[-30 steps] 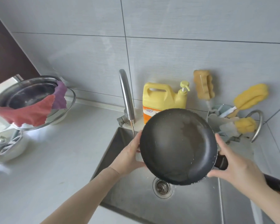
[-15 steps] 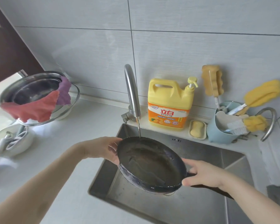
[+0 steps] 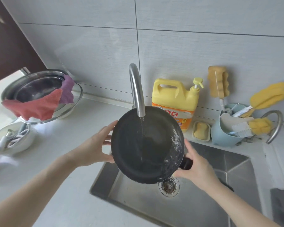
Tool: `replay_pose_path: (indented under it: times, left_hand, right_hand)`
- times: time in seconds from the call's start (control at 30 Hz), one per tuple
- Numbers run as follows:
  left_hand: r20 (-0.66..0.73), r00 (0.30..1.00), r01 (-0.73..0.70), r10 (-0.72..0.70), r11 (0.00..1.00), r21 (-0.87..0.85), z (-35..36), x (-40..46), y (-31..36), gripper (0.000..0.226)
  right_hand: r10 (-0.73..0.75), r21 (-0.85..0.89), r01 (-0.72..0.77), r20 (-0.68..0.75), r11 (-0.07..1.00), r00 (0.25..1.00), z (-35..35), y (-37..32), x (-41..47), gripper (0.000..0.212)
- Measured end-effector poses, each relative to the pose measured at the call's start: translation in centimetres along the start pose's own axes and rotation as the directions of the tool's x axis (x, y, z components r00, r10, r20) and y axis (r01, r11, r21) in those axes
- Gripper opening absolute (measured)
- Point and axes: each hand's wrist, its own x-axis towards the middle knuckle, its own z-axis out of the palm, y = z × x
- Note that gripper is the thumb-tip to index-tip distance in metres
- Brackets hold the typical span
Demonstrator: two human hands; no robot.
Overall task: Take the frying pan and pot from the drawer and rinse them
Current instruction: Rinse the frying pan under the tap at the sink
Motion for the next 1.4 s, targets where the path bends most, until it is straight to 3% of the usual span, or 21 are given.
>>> replay_pose_path:
  times: [0.07, 0.2, 0.3, 0.4, 0.53, 0.7, 0.87, 0.97, 1.1, 1.23, 1.4]
  left_hand:
    - [-0.023, 1.000, -0.022, 0.021, 0.997, -0.069, 0.8, 0.2, -0.1, 0.107]
    - [0.035, 0.997, 0.073, -0.067, 0.967, -0.243, 2.5, 1.1, -0.8, 0.109]
    - [0.129, 0.987, 0.129, -0.094, 0.947, -0.296, 4.0, 1.7, -0.4, 0.102]
    - [0.193, 0.974, 0.176, -0.122, 0.939, -0.296, 4.3, 1.9, -0.5, 0.097]
    - [0.221, 0.950, 0.267, -0.219, 0.938, -0.220, 2.7, 1.5, -0.8, 0.089]
    - [0.222, 0.919, 0.352, -0.326, 0.932, -0.089, 0.1, 1.1, -0.6, 0.105]
    - [0.244, 0.915, 0.337, -0.320, 0.941, -0.027, -0.6, 1.0, 0.1, 0.101]
    - [0.245, 0.937, 0.281, -0.251, 0.955, -0.098, 0.5, 1.1, 0.0, 0.106]
    - [0.143, 0.978, 0.174, -0.150, 0.969, -0.175, 2.8, 1.5, -0.8, 0.114]
    - [0.032, 0.999, 0.032, -0.027, 0.989, -0.143, 5.9, 1.9, -1.1, 0.121]
    - [-0.136, 0.983, -0.107, 0.121, 0.989, 0.106, 9.8, 2.9, -2.0, 0.133]
  right_hand:
    - [-0.009, -0.183, 0.007, -0.011, 0.983, 1.000, -2.6, -1.5, 0.5, 0.128]
    - [0.008, -0.471, 0.012, 0.041, 0.882, 0.999, -7.6, -4.9, 1.0, 0.132]
    - [0.089, -0.558, -0.006, 0.121, 0.830, 0.989, -10.3, -6.2, 1.0, 0.133]
    - [0.144, -0.490, -0.017, 0.223, 0.872, 0.964, -10.8, -5.3, 0.9, 0.131]
    - [0.171, -0.249, -0.084, 0.351, 0.965, 0.921, -8.5, -1.8, 0.4, 0.120]
    - [0.154, -0.071, -0.138, 0.385, 0.988, 0.910, -3.7, 1.0, -0.3, 0.111]
    - [0.114, 0.085, -0.147, 0.308, 0.985, 0.944, -0.4, 2.4, 0.0, 0.112]
    - [0.100, 0.103, -0.125, 0.220, 0.987, 0.970, -0.1, 3.2, 0.6, 0.127]
    - [0.073, 0.012, -0.074, 0.079, 0.997, 0.994, -1.7, 3.8, 1.2, 0.128]
    - [0.024, -0.132, -0.027, -0.024, 0.991, 0.999, -3.7, 4.4, 0.8, 0.127]
    - [-0.070, -0.255, 0.032, -0.142, 0.966, 0.987, -4.7, 5.2, -0.2, 0.132]
